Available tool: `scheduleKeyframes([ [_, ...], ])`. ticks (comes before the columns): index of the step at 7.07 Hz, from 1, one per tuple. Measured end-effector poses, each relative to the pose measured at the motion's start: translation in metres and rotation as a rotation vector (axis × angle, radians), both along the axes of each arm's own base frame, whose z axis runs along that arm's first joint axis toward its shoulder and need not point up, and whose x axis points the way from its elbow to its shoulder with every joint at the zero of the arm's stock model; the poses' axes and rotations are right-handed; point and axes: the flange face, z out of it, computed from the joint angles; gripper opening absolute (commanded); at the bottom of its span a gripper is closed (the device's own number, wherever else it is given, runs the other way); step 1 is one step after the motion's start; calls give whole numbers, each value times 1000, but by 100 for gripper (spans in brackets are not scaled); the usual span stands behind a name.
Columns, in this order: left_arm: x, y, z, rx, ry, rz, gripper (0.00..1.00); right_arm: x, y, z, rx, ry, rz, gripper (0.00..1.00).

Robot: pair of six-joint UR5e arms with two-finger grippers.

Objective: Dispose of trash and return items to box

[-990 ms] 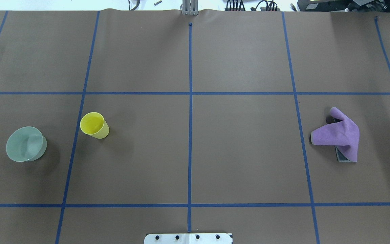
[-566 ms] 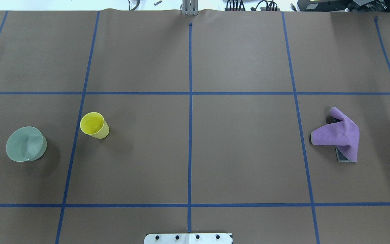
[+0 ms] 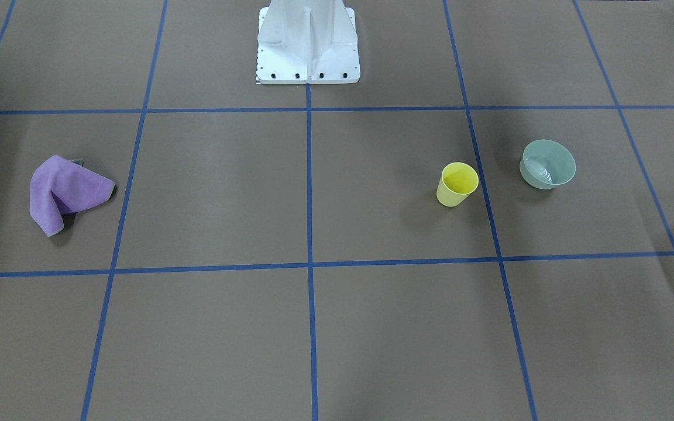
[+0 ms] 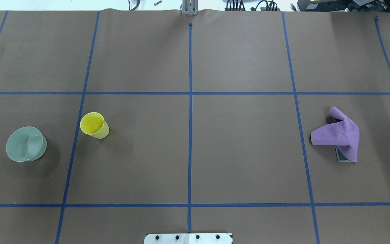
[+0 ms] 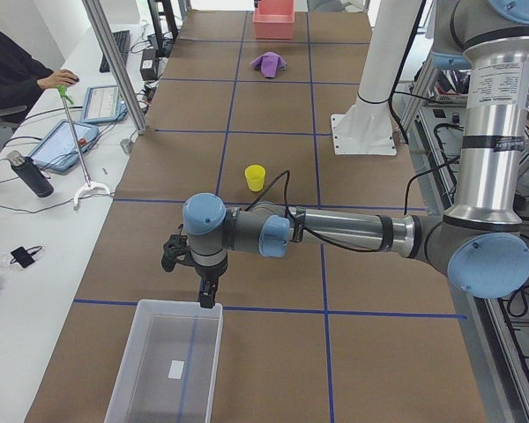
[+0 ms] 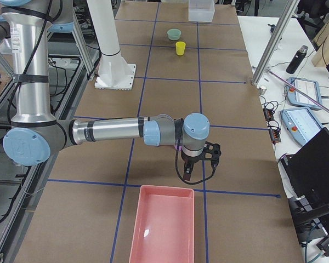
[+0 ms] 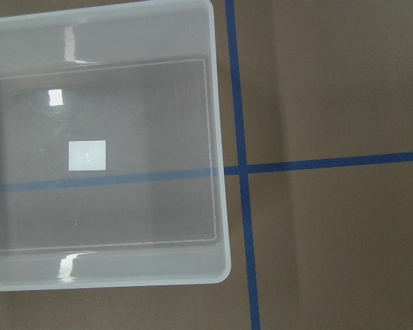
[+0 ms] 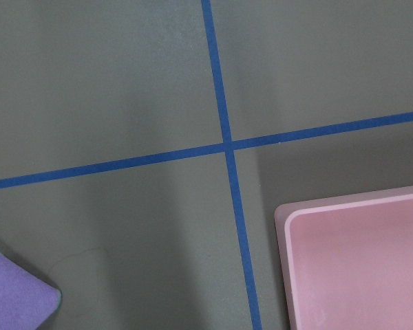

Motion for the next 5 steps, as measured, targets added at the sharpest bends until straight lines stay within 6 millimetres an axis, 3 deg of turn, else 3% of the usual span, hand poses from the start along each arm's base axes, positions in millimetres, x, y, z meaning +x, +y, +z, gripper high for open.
scheduleKeyframes([
  [3,1,-3,-6,14,0,3,99,0,0,0,-1,-2,1,100],
  [5,3,-8,-15,31,2,4,99,-3,-3,-11,12,-40,-1,100],
])
